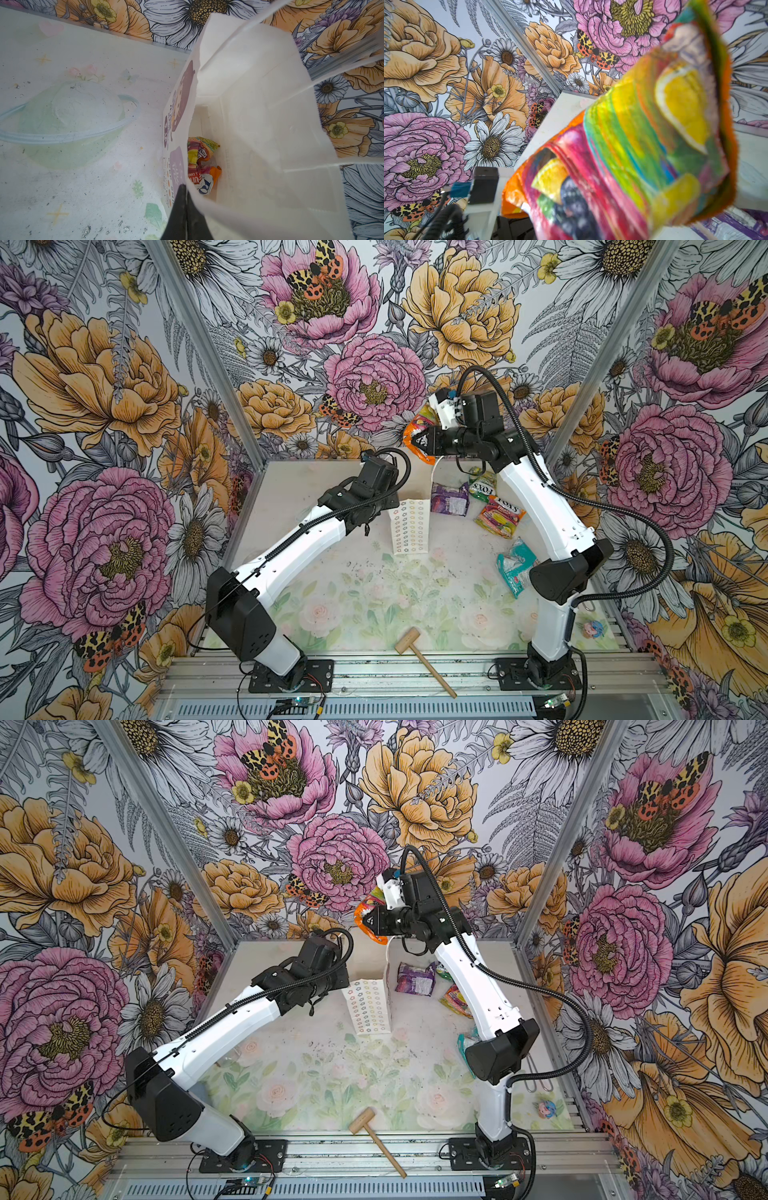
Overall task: Place the snacks into the paper bag
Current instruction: 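Move the orange packet over the bag opening held by the left gripper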
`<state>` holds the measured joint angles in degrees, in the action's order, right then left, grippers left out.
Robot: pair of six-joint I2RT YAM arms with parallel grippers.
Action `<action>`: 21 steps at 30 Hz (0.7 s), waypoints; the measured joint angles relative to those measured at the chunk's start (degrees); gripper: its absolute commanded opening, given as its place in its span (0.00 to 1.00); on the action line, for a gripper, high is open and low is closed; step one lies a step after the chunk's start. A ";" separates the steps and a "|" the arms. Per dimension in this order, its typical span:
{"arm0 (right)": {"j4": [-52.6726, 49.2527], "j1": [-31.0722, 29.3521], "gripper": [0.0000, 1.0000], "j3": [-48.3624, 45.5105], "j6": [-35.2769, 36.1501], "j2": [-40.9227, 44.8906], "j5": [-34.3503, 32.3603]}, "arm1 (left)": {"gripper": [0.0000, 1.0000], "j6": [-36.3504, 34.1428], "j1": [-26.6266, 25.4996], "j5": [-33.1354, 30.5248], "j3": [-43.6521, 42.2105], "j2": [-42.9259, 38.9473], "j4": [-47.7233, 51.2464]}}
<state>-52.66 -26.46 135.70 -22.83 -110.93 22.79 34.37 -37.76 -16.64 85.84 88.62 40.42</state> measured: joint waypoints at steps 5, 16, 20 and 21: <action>0.15 -0.28 0.00 8.17 -0.81 -2.36 0.85 | 0.00 0.00 -0.24 0.00 0.00 0.02 0.00; -0.26 -1.75 0.00 9.84 -5.09 -6.16 0.48 | 0.00 0.02 -0.28 0.00 0.00 0.04 -0.02; -0.44 -2.25 0.00 8.50 -6.29 -6.16 -0.11 | 0.00 0.09 -0.26 -0.02 0.00 0.04 -0.02; -0.42 -2.40 0.00 8.04 -6.38 -6.16 -0.26 | 0.00 0.22 -0.28 -0.02 0.00 0.04 0.00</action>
<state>-53.08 -28.86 143.74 -29.21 -117.10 22.52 34.59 -38.04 -16.67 85.84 88.66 40.42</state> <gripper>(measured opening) 0.192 0.050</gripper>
